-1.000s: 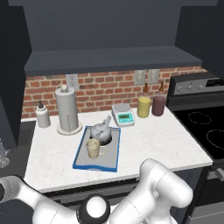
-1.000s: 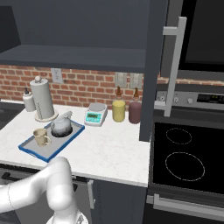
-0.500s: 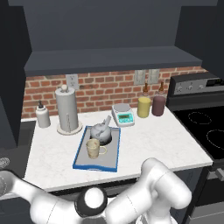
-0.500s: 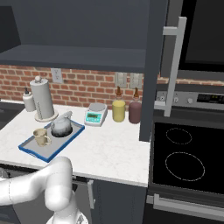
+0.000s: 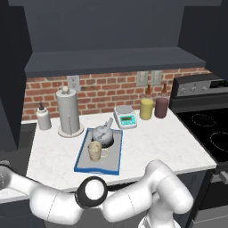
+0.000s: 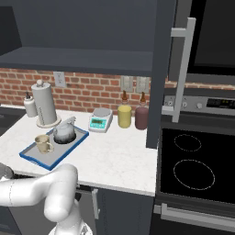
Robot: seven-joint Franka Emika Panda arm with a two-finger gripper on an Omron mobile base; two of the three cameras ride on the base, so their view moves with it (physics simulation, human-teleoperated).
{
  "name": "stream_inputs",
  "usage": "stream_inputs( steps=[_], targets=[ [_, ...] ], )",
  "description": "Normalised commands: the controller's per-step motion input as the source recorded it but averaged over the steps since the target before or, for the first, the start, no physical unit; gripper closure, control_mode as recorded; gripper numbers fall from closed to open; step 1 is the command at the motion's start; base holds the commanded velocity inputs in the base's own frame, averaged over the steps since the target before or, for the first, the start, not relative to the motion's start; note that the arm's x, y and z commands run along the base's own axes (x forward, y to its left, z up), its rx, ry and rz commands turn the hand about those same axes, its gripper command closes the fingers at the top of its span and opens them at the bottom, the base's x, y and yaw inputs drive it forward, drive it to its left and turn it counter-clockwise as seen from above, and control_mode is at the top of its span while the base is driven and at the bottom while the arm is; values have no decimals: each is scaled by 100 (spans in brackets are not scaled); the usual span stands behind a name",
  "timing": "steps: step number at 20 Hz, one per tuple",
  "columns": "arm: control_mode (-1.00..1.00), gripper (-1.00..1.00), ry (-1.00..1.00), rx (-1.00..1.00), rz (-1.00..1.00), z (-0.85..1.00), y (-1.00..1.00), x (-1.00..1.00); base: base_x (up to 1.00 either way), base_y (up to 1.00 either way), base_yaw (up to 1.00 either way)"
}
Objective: Pick the kettle from the counter and place it on the tray. Then pick the mug from the cabinet and place it on the tray. Then close the cabinet doors.
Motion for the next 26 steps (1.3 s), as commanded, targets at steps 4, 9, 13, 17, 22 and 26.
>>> stream_inputs(
  steps=[4,9,13,17,22,26],
  targets=[
    [-100,100,0,-13,-3,38,3,8,0,0,0],
    [-100,100,-12,0,-9,14,-21,-1,0,0,0],
    [-100,100,-27,14,-12,3,-39,-6,0,0,0],
    [-100,100,-20,20,-12,19,-53,-4,0,0,0],
    [-100,100,-5,20,-9,41,-67,-2,0,0,0],
    [-100,100,0,17,-4,33,-54,-3,0,0,0]
  ],
)
